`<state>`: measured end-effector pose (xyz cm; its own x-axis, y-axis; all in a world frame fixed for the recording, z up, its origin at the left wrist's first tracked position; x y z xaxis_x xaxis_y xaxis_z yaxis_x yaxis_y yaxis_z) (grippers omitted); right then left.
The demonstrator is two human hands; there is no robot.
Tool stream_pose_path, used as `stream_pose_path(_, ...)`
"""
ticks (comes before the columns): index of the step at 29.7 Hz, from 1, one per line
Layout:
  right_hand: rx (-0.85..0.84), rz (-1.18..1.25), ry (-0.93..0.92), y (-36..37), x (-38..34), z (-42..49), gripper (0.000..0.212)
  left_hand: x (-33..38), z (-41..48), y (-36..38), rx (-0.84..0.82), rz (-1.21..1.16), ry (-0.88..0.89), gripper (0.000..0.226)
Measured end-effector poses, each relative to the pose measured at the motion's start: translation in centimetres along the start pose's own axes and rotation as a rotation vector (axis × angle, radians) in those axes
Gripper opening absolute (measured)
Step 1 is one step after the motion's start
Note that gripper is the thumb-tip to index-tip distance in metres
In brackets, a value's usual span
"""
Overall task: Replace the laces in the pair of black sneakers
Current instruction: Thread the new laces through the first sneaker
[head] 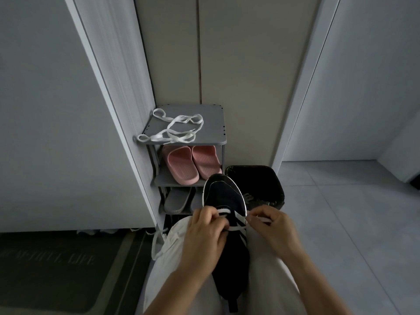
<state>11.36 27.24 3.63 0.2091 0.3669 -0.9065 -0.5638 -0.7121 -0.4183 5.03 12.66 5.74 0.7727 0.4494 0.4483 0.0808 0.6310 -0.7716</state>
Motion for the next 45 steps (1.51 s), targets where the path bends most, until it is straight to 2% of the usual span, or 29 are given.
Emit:
stream_pose_path(3, 0.004, -0.091, 0.012, 0.3, 0.5, -0.2, 0.014, -0.3, -1.0, -0.8, 0.071, 0.049, 0.021, 0.027)
stream_pose_path(5, -0.006, -0.077, -0.027, 0.7, -0.3, -0.3, 0.018, -0.8, -1.4, -1.1, 0.098, 0.052, -0.049, 0.034)
stream_pose_path(7, -0.031, -0.058, -0.058, 1.2, -1.4, -0.4, 0.011, -1.1, -1.4, -0.7, 0.097, 0.070, -0.114, 0.045)
stream_pose_path(10, -0.038, -0.032, -0.066, 1.4, -1.9, -0.4, 0.007, -0.5, -0.9, -0.3, 0.114, 0.146, -0.106, 0.054)
stream_pose_path(13, -0.002, 0.034, -0.047, 0.9, -1.4, -0.2, 0.016, 0.0, 0.1, -0.6, 0.156, 0.186, -0.080, 0.048)
stream_pose_path(15, -0.065, 0.076, -0.047, 1.3, -1.3, -0.3, 0.020, -0.1, 1.0, -1.2, 0.193, 0.174, -0.066, 0.034)
stream_pose_path(17, -0.165, 0.013, -0.090, 2.3, -1.7, -0.6, 0.020, 0.0, 2.2, -1.6, 0.205, 0.178, -0.037, 0.023)
stream_pose_path(19, -0.208, -0.093, -0.149, 3.2, -2.0, -1.0, 0.017, 0.0, 3.2, -1.5, 0.167, 0.152, -0.035, 0.023)
stream_pose_path(21, -0.119, -0.143, -0.206, 3.0, -2.2, -0.8, 0.016, -0.6, 3.8, -1.3, 0.132, 0.032, -0.104, 0.026)
stream_pose_path(24, 0.013, -0.134, -0.194, 2.0, -1.9, -0.1, 0.011, -2.7, 3.4, -0.8, 0.040, -0.174, -0.329, 0.023)
stream_pose_path(27, 0.025, -0.135, -0.191, 1.9, -1.7, 0.3, 0.009, -3.4, 0.5, 0.3, -0.161, -0.189, -0.486, 0.009)
stream_pose_path(30, 0.004, -0.118, -0.171, 1.9, -1.7, 0.4, 0.009, -2.1, -2.7, 2.1, -0.333, -0.485, -0.646, 0.023)
stream_pose_path(34, -0.041, -0.136, -0.180, 2.1, -2.1, 0.5, 0.006, -1.1, -3.8, 3.7, -0.253, -1.125, -1.005, 0.024)
stream_pose_path(36, -0.068, -0.167, -0.188, 2.2, -2.2, 0.6, 0.003, -0.8, -3.7, 4.0, -0.199, -1.279, -1.082, 0.027)
stream_pose_path(40, -0.095, -0.229, -0.251, 2.3, -3.2, 0.9, 0.004, -0.7, -3.9, 3.8, -0.202, -1.221, -1.047, 0.034)
stream_pose_path(45, -0.135, -0.246, -0.253, 2.7, -3.4, 0.9, 0.009, -1.9, -3.1, 3.3, -0.222, -0.909, -0.899, 0.027)
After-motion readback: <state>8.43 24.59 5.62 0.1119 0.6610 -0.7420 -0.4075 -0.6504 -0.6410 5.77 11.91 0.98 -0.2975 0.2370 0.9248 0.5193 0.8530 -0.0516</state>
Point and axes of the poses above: each hand's wrist, its own z-axis towards the middle knuckle, its own y-axis out of the palm, x = y × z, the point moved 10 cm from there along z, towards the middle knuckle, and after that the axes turned 2 degrees about -y, right-handed, at the moved point
